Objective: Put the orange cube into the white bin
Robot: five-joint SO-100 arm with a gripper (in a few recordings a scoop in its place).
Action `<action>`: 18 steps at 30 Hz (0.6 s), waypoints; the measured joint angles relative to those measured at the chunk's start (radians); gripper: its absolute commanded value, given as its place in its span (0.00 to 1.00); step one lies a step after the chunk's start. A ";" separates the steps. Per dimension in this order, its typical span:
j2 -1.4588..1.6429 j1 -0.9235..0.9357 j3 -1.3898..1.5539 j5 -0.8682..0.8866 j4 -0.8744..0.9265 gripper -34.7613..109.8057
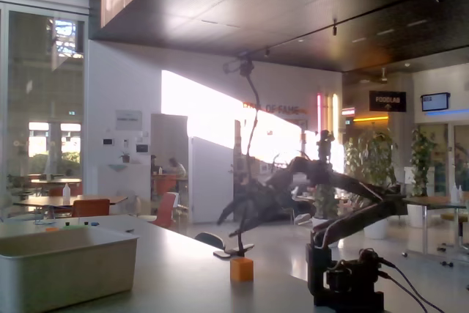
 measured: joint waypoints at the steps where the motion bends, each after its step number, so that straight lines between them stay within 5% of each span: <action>1: -0.051 0.005 -0.072 0.000 0.023 0.36; 14: -1.077 0.383 -1.252 0.133 0.614 0.36; 18: -1.243 0.511 -1.371 0.245 0.678 0.36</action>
